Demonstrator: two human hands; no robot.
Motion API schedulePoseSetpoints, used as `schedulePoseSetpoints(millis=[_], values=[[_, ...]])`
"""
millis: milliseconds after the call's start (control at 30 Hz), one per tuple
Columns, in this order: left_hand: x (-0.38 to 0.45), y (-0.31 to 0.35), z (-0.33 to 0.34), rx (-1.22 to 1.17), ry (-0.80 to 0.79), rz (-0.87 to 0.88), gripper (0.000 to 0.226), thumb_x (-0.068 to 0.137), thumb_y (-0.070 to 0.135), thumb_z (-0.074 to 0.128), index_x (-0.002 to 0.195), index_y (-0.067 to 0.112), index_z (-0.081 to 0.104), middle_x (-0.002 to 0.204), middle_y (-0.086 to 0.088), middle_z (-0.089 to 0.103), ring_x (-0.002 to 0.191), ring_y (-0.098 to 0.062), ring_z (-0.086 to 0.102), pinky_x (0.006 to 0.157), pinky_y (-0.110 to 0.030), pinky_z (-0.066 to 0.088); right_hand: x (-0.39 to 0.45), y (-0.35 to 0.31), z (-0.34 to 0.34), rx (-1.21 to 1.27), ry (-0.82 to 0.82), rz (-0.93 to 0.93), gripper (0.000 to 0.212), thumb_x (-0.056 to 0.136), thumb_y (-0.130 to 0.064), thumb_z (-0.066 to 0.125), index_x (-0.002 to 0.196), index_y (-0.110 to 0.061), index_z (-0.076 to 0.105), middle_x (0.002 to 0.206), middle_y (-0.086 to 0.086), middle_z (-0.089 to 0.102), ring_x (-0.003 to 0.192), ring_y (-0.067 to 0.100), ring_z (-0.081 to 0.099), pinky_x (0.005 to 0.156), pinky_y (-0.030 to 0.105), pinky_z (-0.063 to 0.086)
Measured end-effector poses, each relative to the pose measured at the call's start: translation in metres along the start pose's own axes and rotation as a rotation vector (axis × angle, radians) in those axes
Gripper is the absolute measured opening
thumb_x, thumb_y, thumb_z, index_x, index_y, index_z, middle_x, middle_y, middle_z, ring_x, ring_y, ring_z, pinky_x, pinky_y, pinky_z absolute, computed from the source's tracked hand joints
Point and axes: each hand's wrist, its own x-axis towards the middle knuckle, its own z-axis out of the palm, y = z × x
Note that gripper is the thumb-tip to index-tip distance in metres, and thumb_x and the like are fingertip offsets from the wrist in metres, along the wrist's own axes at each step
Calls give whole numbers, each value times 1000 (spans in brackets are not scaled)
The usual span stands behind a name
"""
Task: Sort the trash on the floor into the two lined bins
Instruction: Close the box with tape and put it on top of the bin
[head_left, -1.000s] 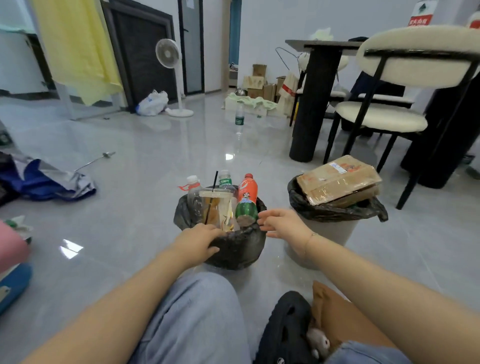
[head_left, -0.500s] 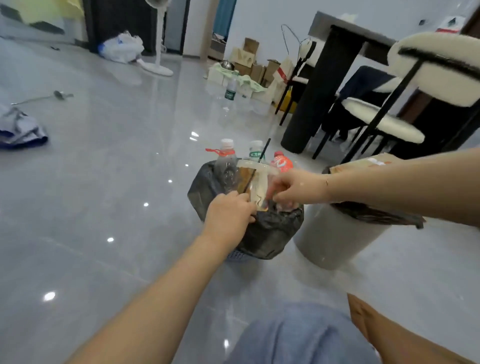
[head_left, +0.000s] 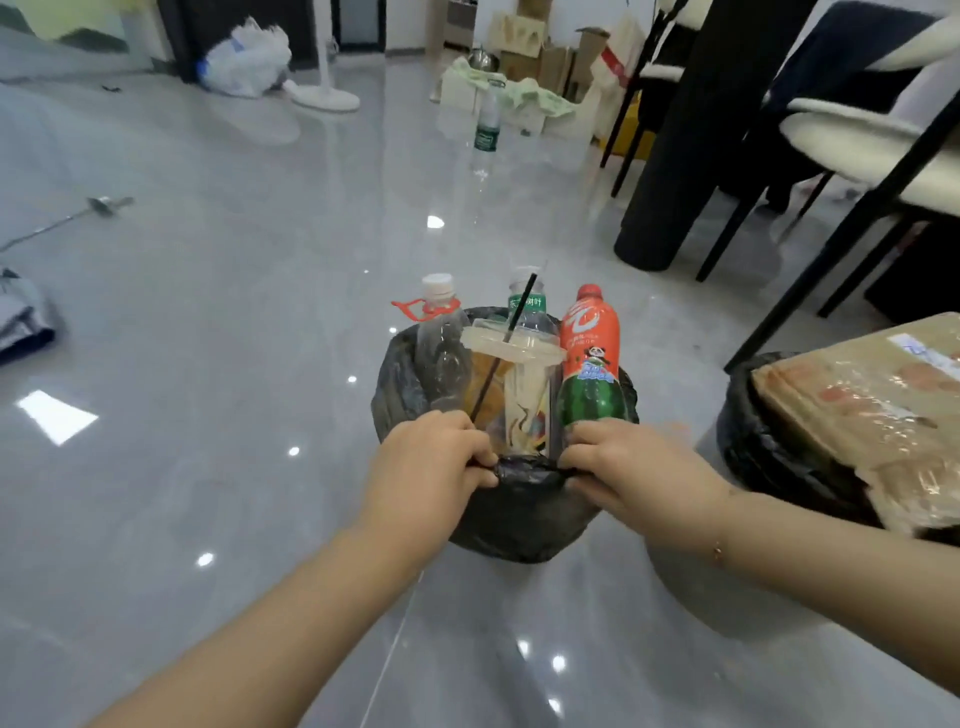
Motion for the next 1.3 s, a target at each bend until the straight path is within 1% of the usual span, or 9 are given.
schedulePoseSetpoints(millis=[100, 200, 600, 767, 867, 933, 1033, 1167, 1300], values=[[30, -2, 7, 23, -71, -103, 10, 85, 26, 70, 93, 23, 74, 91, 12, 60, 93, -11, 55, 73, -21, 41, 19, 16, 29, 139, 366, 38, 9, 81, -22, 68, 79, -14, 72, 82, -1, 60, 83, 19, 59, 61, 28, 50], [45, -3, 14, 51, -70, -149, 3, 79, 15, 76, 79, 15, 73, 80, 7, 60, 78, -15, 57, 62, -10, 29, 36, 23, 50, 401, 573, 169, 3, 74, -11, 76, 76, -10, 74, 74, -1, 56, 77, 16, 50, 60, 25, 46], [95, 10, 2, 52, -307, -376, 12, 81, 26, 74, 89, 17, 71, 93, 9, 60, 90, -8, 53, 79, -19, 41, 47, 38, 64, 941, 621, 415, 17, 82, -11, 71, 99, -15, 73, 93, -9, 52, 91, 7, 48, 86, 1, 30], [98, 4, 7, -51, 152, -707, 14, 82, 25, 70, 91, 18, 60, 107, 3, 52, 100, -13, 53, 91, -30, 45, 47, 31, 69, 1016, 709, 448, 21, 82, -6, 71, 103, -12, 73, 98, -6, 54, 96, 10, 51, 88, 8, 36], [97, -7, 18, -476, 124, -1300, 73, 77, 50, 73, 134, 25, 34, 137, -4, 37, 120, -28, 48, 96, -48, 49, 46, 29, 74, 1038, 733, 473, 24, 82, -6, 71, 104, -13, 72, 101, -7, 55, 99, 7, 50, 90, 9, 37], [100, 1, 30, -862, -26, -1494, 68, 82, 53, 65, 136, 22, 37, 128, -9, 56, 107, -31, 61, 77, -49, 58, 43, 28, 75, 1060, 744, 480, 25, 82, -7, 71, 106, -15, 72, 104, -8, 55, 102, 5, 49, 92, 10, 38], [108, 17, 45, -1150, -73, -1485, 33, 98, 33, 43, 117, 11, 61, 97, -11, 73, 88, -25, 69, 60, -36, 59, 41, 25, 78, 1083, 779, 514, 24, 83, -9, 71, 106, -16, 72, 110, -10, 57, 107, 8, 51, 95, 15, 39], [120, 13, 55, -1469, 96, -1425, 30, 94, 0, 31, 103, 4, 59, 98, -14, 68, 94, -28, 65, 69, -39, 55, 43, 21, 78, 1182, 807, 591, 27, 85, -6, 67, 110, -16, 70, 123, -9, 57, 117, 2, 51, 100, 14, 38], [128, 13, 67, -1544, 105, -1467, 42, 88, -9, 27, 122, 1, 50, 115, -18, 63, 109, -35, 60, 75, -43, 53, 29, 10, 58, 1568, 737, 867, 33, 90, -2, 60, 114, -23, 67, 130, -13, 57, 120, 6, 55, 99, 21, 46]])
